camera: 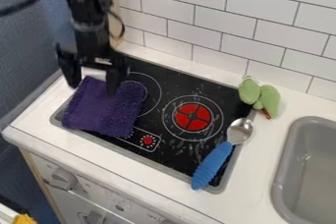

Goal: Move the purple cloth to the left burner

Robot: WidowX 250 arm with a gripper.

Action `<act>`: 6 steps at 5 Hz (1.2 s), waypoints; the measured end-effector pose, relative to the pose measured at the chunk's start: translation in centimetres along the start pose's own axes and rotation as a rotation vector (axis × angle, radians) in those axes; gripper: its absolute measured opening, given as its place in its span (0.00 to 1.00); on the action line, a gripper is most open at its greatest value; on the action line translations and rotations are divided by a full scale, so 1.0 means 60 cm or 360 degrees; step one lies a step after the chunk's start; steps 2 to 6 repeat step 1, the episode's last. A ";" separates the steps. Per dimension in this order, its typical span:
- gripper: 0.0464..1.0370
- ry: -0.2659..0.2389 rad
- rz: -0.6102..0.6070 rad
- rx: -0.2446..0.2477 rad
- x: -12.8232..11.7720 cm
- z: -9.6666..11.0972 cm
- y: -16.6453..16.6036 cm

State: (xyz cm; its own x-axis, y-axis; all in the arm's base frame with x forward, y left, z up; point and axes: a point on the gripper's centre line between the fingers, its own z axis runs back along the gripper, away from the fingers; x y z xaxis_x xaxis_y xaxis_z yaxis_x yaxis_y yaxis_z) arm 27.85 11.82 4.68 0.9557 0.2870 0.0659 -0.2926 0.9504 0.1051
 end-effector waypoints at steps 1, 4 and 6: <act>0.96 -0.0099 0.0008 0.0011 -0.003 0.062 0.005; 0.96 -0.0099 0.0008 0.0011 -0.003 0.062 0.005; 0.96 -0.0099 0.0008 0.0011 -0.003 0.062 0.005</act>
